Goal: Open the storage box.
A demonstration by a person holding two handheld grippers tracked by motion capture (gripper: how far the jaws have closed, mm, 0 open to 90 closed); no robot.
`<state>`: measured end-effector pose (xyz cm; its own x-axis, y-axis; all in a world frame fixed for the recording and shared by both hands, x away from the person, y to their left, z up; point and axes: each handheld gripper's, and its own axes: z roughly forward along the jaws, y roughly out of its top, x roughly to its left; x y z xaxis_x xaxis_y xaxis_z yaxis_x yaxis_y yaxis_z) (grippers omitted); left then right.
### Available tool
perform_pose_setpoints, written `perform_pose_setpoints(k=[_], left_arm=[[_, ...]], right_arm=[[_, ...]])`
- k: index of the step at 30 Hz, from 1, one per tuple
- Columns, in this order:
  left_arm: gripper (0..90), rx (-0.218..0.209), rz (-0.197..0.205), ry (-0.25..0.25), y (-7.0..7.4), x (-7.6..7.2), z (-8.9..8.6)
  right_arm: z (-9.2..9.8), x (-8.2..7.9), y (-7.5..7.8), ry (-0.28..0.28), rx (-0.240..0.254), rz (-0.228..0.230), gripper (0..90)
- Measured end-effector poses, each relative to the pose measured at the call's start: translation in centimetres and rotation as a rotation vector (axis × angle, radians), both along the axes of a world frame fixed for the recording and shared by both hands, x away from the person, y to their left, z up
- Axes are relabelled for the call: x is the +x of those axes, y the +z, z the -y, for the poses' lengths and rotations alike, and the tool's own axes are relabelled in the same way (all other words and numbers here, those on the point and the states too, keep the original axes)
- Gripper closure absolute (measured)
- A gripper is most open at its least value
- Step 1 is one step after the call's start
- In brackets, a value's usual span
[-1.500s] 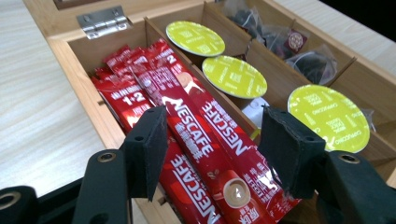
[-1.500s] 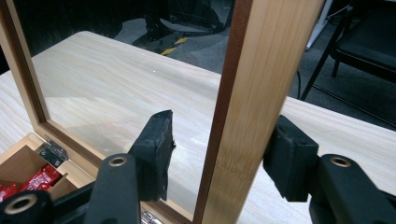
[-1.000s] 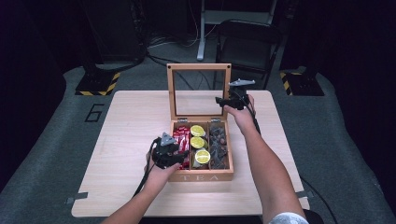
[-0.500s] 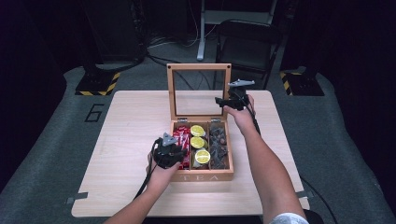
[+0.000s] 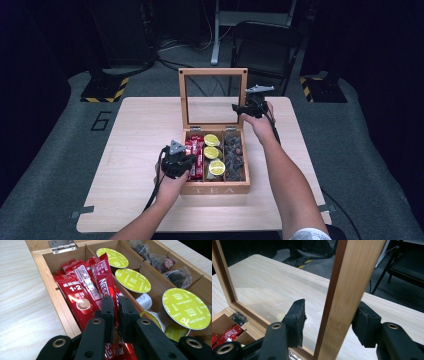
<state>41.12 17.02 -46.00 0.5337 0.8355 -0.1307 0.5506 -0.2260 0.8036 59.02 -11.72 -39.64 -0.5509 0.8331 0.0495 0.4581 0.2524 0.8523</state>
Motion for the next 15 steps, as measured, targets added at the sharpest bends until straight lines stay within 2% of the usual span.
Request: perform_pose_setpoints(k=[7, 8, 11, 15], left_arm=[[83.8, -0.003, 0.011, -0.005, 0.3, 0.1, -0.2], [83.8, -0.019, 0.012, 0.006, 0.4, 0.0, -0.1], [83.9, -0.025, 0.017, 0.008, 0.6, 0.0, -0.2], [84.7, -0.015, 0.036, 0.005, 1.0, 0.1, -0.3]], right_arm=[[0.1, 0.0, 0.1, 0.003, -0.001, -0.003, 49.3], [0.1, -0.1, 0.1, 0.001, 0.002, -0.004, 49.4], [0.1, 0.0, 0.0, -0.001, 0.002, -0.004, 49.5], [0.1, 0.0, 0.0, -0.001, 0.003, -0.004, 49.5]])
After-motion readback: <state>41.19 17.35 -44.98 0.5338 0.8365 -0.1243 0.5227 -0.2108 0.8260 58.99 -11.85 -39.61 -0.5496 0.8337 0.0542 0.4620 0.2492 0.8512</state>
